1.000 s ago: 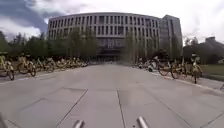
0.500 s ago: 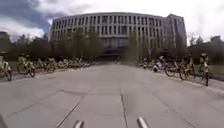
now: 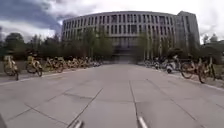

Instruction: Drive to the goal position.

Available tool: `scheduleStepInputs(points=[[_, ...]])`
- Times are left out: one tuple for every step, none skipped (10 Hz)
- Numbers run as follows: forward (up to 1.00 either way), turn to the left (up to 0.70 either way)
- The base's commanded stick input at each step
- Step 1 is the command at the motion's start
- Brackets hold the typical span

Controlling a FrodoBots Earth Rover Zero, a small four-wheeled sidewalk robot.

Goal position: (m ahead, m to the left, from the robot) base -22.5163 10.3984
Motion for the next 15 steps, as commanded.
scheduleStepInputs(points=[[0.00, 0.70], [0.00, 0.70], [0.00, 0.70], [0.00, 0.22], [0.00, 0.00], [0.00, 0.00], [0.00, 0.00], [0.00, 0.00], [0.00, 0.00], [0.00, 0.00], [0.00, 0.00], [0.00, 0.00], [0.00, 0.00], [0.00, 0.32], [0.00, 0.66]])
